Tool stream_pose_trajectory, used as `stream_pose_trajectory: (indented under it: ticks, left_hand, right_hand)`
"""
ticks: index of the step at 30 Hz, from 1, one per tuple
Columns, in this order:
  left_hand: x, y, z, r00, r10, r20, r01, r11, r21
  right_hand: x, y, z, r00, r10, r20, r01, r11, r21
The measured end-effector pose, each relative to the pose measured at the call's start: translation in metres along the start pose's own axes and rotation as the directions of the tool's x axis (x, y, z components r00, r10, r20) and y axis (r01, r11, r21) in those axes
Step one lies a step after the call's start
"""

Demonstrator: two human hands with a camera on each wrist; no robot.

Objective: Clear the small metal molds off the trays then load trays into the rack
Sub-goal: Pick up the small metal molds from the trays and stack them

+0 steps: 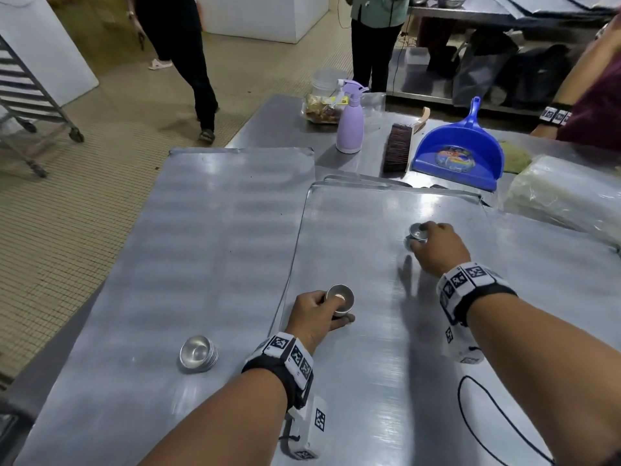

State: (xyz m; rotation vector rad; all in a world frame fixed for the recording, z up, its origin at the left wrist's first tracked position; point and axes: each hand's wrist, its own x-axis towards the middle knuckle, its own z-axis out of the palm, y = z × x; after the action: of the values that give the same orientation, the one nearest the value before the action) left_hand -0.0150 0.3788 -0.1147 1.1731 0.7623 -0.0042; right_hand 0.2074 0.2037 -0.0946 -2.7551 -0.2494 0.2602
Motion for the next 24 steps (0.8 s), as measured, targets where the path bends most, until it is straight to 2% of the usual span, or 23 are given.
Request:
stream_pose_trajectory:
  ticks: [4, 8, 12, 15, 20, 24]
  left_hand:
    - [0.0, -0.001, 0.0, 1.0, 0.008, 0.009, -0.008, 1.0, -0.019]
    - [0.0, -0.001, 0.001, 1.0, -0.003, 0.004, 0.003, 1.0, -0.023]
    - [-0.001, -0.002, 0.002, 1.0, 0.0, -0.001, 0.0, 1.0, -0.017]
    - [-0.003, 0.0, 0.003, 1.0, 0.014, -0.007, -0.014, 1.0, -0.008]
    - [-0.007, 0.003, 0.006, 0.999, 0.044, -0.006, -0.043, 0.998, 0.037]
    - [-0.009, 0.003, 0.007, 0.998, 0.066, -0.002, -0.065, 0.995, 0.07]
  right_hand:
    - [0.02, 0.005, 0.009, 0.996, 0.008, 0.092, -0.002, 0.998, -0.068]
    - [0.019, 0.009, 0.013, 0.997, -0.014, 0.072, 0.022, 0.992, -0.121]
    - [0.009, 0.009, 0.01, 0.995, -0.069, 0.066, 0.075, 0.993, -0.096]
    - [-0.01, 0.003, 0.01, 0.989, -0.136, 0.051, 0.14, 0.986, -0.087]
    - [-0.058, -0.005, 0.015, 0.995, -0.087, 0.037, 0.087, 0.996, 0.02]
    - [-0.11, -0.003, 0.025, 0.99, -0.133, 0.034, 0.133, 0.991, 0.008]
